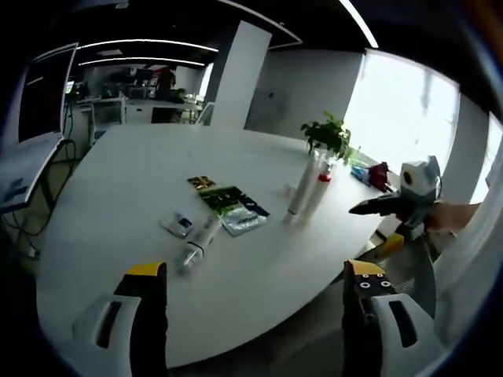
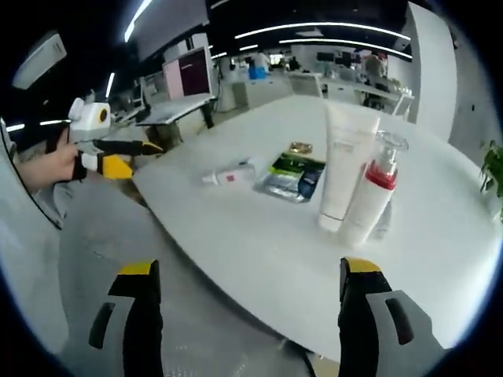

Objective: Arrange the skincare products in the storage area until every visible bottle or jar stands upright without overlapping.

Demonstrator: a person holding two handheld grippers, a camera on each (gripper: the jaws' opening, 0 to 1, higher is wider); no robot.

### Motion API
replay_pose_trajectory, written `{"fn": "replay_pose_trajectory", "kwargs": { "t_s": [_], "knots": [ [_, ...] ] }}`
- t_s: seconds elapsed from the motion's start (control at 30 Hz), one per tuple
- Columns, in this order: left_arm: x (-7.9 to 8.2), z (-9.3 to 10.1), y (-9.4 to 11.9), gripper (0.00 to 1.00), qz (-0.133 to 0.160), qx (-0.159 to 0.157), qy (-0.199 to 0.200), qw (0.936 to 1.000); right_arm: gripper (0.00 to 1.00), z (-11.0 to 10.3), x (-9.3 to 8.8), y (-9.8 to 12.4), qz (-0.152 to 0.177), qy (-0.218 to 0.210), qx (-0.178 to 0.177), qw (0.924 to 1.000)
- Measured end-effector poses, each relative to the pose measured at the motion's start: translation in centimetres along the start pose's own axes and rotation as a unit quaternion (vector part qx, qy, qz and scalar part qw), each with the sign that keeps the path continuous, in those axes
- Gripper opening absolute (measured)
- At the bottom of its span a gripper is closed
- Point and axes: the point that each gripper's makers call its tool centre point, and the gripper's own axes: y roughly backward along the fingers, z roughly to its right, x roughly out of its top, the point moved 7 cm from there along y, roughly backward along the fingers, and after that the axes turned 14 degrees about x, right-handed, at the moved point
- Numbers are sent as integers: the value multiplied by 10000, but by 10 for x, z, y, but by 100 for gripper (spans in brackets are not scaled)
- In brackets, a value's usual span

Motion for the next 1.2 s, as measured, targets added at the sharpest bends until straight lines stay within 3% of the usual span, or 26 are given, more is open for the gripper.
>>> {"fn": "replay_pose_trajectory", "kwargs": {
  "t_s": [0.23,0.47,0.8,1.2],
  "knots": [
    [0,3,3,85,120,-54,117,9998,88,-1,21,-5,-269,493,101,9984],
    [3,-1,4,85,242,-21,302,9992,87,-7,48,-24,-832,1426,323,9858],
    [4,-1,5,83,311,-37,390,9988,86,-4,76,-50,-1082,1980,606,9723],
    [5,-5,6,82,369,-25,522,9979,81,3,107,-91,-1609,2761,1102,9411]
  ]
}}
